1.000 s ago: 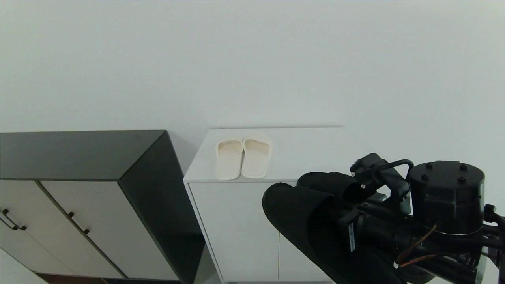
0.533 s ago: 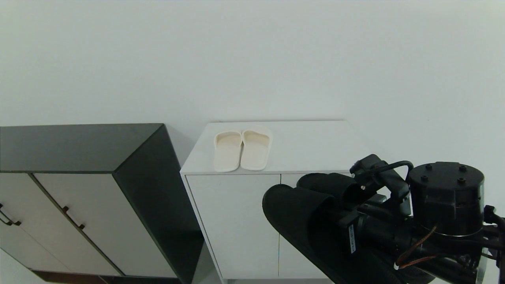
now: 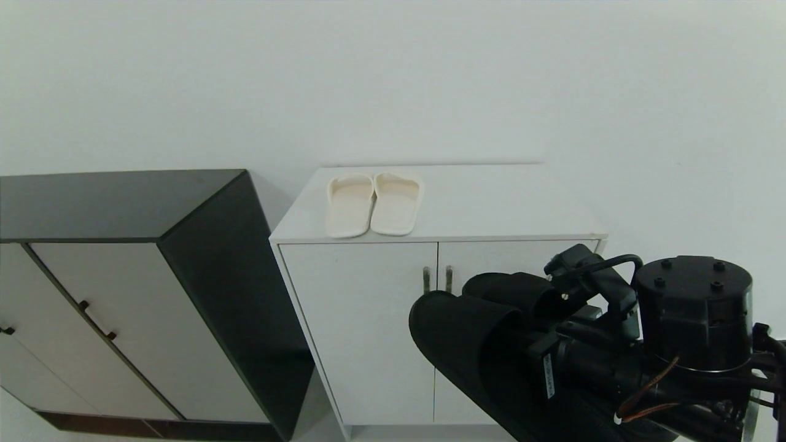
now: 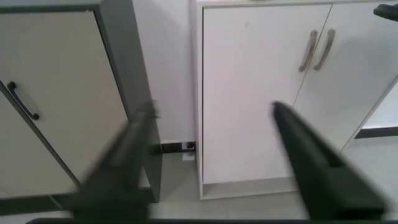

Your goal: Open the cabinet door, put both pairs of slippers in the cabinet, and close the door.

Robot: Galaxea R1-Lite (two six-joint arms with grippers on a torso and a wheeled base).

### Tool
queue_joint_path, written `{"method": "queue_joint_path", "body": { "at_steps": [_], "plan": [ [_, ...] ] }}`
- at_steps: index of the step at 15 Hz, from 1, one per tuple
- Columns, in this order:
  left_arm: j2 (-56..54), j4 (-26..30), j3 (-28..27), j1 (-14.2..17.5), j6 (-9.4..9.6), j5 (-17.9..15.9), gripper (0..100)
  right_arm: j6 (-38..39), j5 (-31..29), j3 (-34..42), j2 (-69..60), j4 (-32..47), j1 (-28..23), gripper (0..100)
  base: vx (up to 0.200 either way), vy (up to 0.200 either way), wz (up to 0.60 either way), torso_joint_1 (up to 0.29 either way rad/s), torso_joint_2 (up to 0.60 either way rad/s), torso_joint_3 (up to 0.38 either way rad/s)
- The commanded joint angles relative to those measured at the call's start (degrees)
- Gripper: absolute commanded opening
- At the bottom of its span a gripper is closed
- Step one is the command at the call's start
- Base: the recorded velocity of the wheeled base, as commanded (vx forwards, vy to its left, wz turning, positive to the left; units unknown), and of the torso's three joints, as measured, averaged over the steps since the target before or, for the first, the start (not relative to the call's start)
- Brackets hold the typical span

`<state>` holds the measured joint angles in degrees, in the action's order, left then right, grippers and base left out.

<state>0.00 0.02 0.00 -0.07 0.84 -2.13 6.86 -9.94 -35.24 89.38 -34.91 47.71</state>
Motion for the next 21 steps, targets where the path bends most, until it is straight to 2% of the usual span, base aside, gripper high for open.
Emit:
{"method": "queue_joint_path", "body": {
  "at_steps": [1, 2, 7, 8, 9, 10, 11, 12, 13, 14, 17, 19, 21],
  "plan": [
    [0.09, -0.02, 0.0, -0.01, 0.21, 0.02, 100, -0.01, -0.08, 0.09, 0.0, -0.07, 0.01, 0, 0.0, 0.0, 0.0, -0.222, 0.54, 0.31],
    [0.09, -0.02, 0.0, -0.01, 0.74, -0.15, 100, -0.01, -0.08, 0.17, 0.0, -0.15, 0.01, 0, 0.0, 0.0, 0.0, -0.207, 0.53, 0.325],
    [0.26, -0.2, -0.79, -0.01, 0.74, 0.11, 100, -0.01, -0.08, 0.17, -0.08, -0.24, 0.1, 0, 0.0, 0.0, 0.0, -0.203, 0.52, 0.316],
    [3.16, 0.06, -7.47, -0.1, -1.1, -0.15, 100, -0.01, -0.08, 0.17, -0.08, -0.24, 0.01, 0, 0.0, 0.0, 0.0, -0.178, 0.5, 0.32],
    [8.44, 0.06, -15.12, -0.45, -6.29, -0.24, 100, -0.01, -0.08, 0.17, 0.0, -0.24, 0.01, 0, 0.0, 0.0, 0.0, -0.178, 0.5, 0.32],
    [13.27, 0.06, -20.13, -0.45, -8.14, -1.47, 100, -0.01, 0.0, 0.26, 0.09, -0.24, 0.01, 0, 0.0, 0.0, 0.0, -0.159, 0.49, 0.32],
    [17.58, -0.29, -21.71, -0.45, -7.96, -4.9, 100, -0.01, 0.0, 0.26, 0.18, -0.24, 0.1, 0, 0.0, 0.0, 0.0, -0.163, 0.48, 0.32],
    [21.62, -1.08, -21.71, -0.45, -6.73, -9.56, 100, -0.01, 0.0, 0.26, 0.35, -0.24, 0.1, 0, 0.0, 0.0, 0.0, -0.154, 0.48, 0.32],
    [25.66, -2.13, -21.71, -0.45, -4.44, -13.6, 100, -0.01, 0.0, 0.26, 0.35, -0.24, 0.1, 0, 0.0, 0.0, 0.0, -0.159, 0.48, 0.325],
    [29.44, -3.54, -21.88, -0.45, -3.57, -16.32, 100, -0.1, 0.0, 0.35, 0.35, -0.24, 0.1, 0, 0.0, 0.0, 0.0, -0.134, 0.46, 0.325],
    [41.04, -9.52, -21.97, -1.51, -3.48, -22.65, 100, -0.01, 0.0, 0.53, 0.35, -0.24, 0.1, 0, 0.0, 0.0, 0.0, -0.126, 0.47, 0.336],
    [47.64, -13.12, -22.06, -5.82, -3.57, -23.88, 100, -0.01, 0.0, 0.61, 0.35, -0.24, 0.01, 0, 0.0, 0.0, 0.0, -0.11, 0.46, 0.356],
    [54.14, -18.13, -22.76, -13.2, -4.01, -23.53, 100, -0.01, 0.0, 0.88, 0.35, -0.24, 0.01, 0, 0.0, 0.0, 0.0, -0.076, 0.44, 0.364]
  ]
}}
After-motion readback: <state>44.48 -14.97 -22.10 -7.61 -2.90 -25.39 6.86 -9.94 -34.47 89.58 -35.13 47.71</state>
